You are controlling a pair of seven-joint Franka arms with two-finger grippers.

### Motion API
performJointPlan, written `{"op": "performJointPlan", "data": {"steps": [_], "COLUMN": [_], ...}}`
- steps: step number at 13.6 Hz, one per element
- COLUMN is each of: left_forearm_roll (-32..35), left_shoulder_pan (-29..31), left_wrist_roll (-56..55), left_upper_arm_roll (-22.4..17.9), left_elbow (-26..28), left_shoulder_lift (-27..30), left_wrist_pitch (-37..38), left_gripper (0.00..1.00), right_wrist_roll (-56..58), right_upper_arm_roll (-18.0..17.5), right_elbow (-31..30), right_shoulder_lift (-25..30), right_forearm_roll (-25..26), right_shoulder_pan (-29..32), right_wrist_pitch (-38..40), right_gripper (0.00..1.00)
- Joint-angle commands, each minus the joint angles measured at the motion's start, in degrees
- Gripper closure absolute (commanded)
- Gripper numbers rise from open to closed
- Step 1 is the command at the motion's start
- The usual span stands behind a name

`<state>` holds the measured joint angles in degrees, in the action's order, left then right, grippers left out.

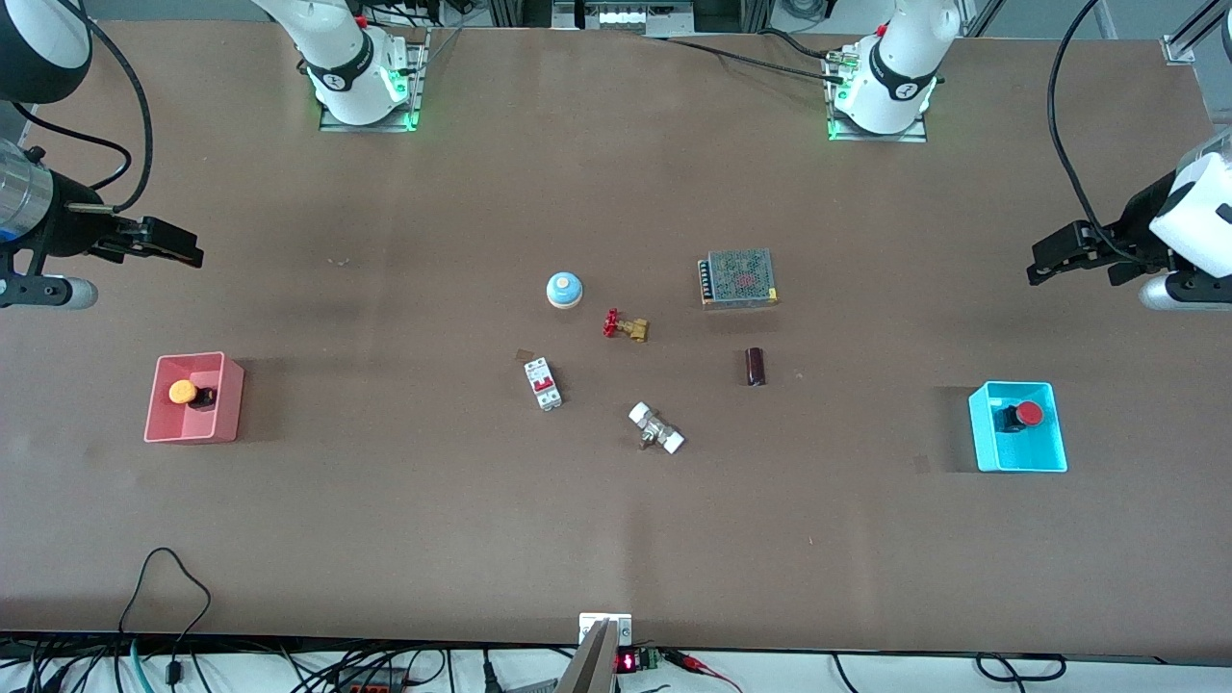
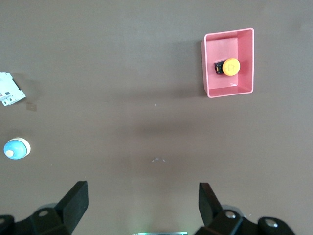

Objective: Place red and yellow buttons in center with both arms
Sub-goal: 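Move the right gripper to the pink bin while the left gripper reaches the cyan bin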

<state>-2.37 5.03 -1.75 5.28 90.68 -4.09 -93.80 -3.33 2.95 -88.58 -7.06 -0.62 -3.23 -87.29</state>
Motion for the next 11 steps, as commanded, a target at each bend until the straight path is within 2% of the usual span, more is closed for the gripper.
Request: {"op": "performJointPlan", "data": {"steps": [1, 3, 5, 9, 11], "left_forearm_roll": [0.8, 0.9, 0.9, 1.2, 3.7], "left_shoulder_pan": [0.4, 0.3, 0.3, 1.1, 1.8], "left_wrist_roll": [0.8, 0.8, 0.7, 0.6, 1.2], "left_upper_arm_roll": [0.3, 0.3, 0.3, -0.6, -0.6], "left_elbow": [1.9, 1.7, 1.2, -0.2, -3.1], "left_shoulder_lift": [2.1, 1.5, -1.5, -10.5, -17.9], "left_wrist_pitch": [-0.2, -0.6, -0.9, -6.1, -8.2], "left_gripper": [0.0, 0.0, 0.0, 0.0, 0.0], "right_wrist_roll": [0.5, 1.0, 1.0, 1.0, 2.6], "right_upper_arm_roll": [-0.1, -0.1, -0.1, -0.1, -0.1], "right_elbow": [-1.2, -1.1, -1.0, -1.0, -1.0], "right_shoulder_lift": [0.9, 0.9, 0.7, -1.7, -2.6], "right_forearm_roll": [-0.8, -0.8, -0.7, -0.7, -0.7], "right_shoulder_pan": [0.3, 0.3, 0.2, 0.5, 0.3], "right_wrist_pitch": [-0.6, -0.6, -0.2, -0.1, -0.1], "right_gripper": [0.0, 0.0, 0.0, 0.0, 0.0]}}
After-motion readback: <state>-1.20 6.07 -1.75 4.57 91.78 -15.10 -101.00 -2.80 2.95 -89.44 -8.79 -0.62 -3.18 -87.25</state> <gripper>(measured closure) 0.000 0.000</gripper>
